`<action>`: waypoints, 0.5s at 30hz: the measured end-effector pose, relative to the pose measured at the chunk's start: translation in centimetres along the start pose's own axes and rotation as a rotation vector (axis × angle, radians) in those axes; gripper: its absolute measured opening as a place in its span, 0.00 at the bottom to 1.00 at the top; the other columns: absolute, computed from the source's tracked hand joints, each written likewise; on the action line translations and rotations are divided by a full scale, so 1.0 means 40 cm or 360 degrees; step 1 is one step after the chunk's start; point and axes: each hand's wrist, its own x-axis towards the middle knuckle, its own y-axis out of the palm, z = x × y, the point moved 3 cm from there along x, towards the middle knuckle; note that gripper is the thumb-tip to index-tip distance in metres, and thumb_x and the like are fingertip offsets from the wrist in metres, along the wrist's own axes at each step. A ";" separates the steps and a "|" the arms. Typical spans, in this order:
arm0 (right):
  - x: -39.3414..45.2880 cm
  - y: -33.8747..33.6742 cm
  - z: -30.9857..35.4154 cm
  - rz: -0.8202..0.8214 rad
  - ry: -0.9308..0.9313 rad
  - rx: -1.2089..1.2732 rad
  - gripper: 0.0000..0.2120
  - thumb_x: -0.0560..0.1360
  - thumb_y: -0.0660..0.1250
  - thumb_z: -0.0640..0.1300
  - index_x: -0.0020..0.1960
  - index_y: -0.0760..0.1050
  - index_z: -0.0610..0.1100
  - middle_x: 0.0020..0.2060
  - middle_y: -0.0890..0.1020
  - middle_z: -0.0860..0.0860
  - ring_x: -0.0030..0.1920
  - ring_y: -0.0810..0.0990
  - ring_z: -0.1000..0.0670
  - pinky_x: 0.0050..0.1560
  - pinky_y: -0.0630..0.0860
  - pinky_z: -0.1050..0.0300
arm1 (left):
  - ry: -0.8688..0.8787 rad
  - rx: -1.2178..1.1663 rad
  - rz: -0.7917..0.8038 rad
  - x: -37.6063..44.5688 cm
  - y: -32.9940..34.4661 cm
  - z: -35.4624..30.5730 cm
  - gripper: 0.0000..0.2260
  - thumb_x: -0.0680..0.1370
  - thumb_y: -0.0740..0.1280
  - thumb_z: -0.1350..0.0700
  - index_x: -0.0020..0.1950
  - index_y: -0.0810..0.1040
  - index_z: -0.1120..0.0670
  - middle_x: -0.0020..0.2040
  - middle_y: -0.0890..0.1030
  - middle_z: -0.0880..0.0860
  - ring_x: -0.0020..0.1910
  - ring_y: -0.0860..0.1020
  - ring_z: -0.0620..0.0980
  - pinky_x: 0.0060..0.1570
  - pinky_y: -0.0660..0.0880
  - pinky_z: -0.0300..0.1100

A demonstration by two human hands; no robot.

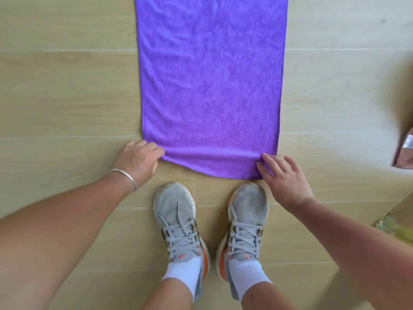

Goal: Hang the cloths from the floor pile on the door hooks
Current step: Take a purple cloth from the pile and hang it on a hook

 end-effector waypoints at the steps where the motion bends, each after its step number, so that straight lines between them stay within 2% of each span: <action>1: 0.009 -0.014 0.003 0.0036 -0.0003 0.0022 0.24 0.72 0.50 0.37 0.60 0.79 0.37 0.62 0.78 0.38 0.57 0.80 0.41 0.55 0.77 0.42 | -0.0030 -0.0021 0.0014 -0.001 -0.015 0.001 0.06 0.65 0.68 0.63 0.41 0.79 0.57 0.34 0.78 0.57 0.35 0.78 0.59 0.37 0.72 0.50; 3: 0.021 -0.037 0.013 0.0283 -0.0001 -0.0013 0.22 0.74 0.53 0.38 0.66 0.74 0.39 0.68 0.72 0.40 0.63 0.75 0.43 0.60 0.73 0.45 | -0.0114 -0.0124 0.0003 -0.004 -0.060 -0.002 0.10 0.66 0.61 0.60 0.44 0.78 0.59 0.36 0.78 0.58 0.37 0.78 0.61 0.38 0.71 0.51; 5: 0.029 -0.049 0.016 0.0555 0.0124 0.0040 0.22 0.77 0.55 0.45 0.71 0.66 0.44 0.73 0.63 0.46 0.70 0.65 0.47 0.67 0.63 0.48 | -0.0192 -0.0314 -0.0090 -0.007 -0.106 -0.009 0.13 0.67 0.57 0.59 0.45 0.77 0.60 0.38 0.79 0.60 0.38 0.77 0.62 0.37 0.71 0.51; 8: 0.057 -0.076 0.029 0.0559 0.0308 0.0267 0.25 0.75 0.56 0.60 0.66 0.70 0.47 0.68 0.67 0.51 0.70 0.63 0.50 0.69 0.60 0.51 | -0.0271 -0.0549 -0.0211 -0.001 -0.189 -0.020 0.08 0.69 0.56 0.57 0.41 0.73 0.58 0.36 0.77 0.57 0.38 0.75 0.61 0.34 0.71 0.51; 10: 0.088 -0.099 0.044 0.0488 0.0348 0.0327 0.26 0.74 0.57 0.64 0.64 0.72 0.48 0.67 0.69 0.51 0.71 0.62 0.50 0.69 0.59 0.49 | -0.0221 -0.0595 -0.0236 0.008 -0.246 -0.020 0.06 0.70 0.58 0.56 0.41 0.72 0.57 0.35 0.76 0.54 0.38 0.74 0.60 0.34 0.71 0.50; 12: 0.123 -0.120 0.053 0.0421 0.0419 0.0363 0.20 0.75 0.58 0.60 0.62 0.74 0.51 0.66 0.70 0.51 0.71 0.62 0.49 0.68 0.61 0.49 | -0.0174 -0.0583 -0.0270 0.012 -0.295 -0.006 0.06 0.71 0.61 0.54 0.42 0.73 0.56 0.36 0.77 0.52 0.38 0.75 0.58 0.34 0.71 0.48; 15: 0.168 -0.155 0.064 0.0370 0.0521 0.0427 0.12 0.75 0.58 0.49 0.53 0.79 0.52 0.57 0.76 0.52 0.64 0.69 0.47 0.59 0.67 0.51 | -0.0140 -0.0577 -0.0341 0.008 -0.357 0.030 0.05 0.72 0.65 0.52 0.41 0.75 0.54 0.36 0.77 0.49 0.38 0.76 0.55 0.33 0.69 0.44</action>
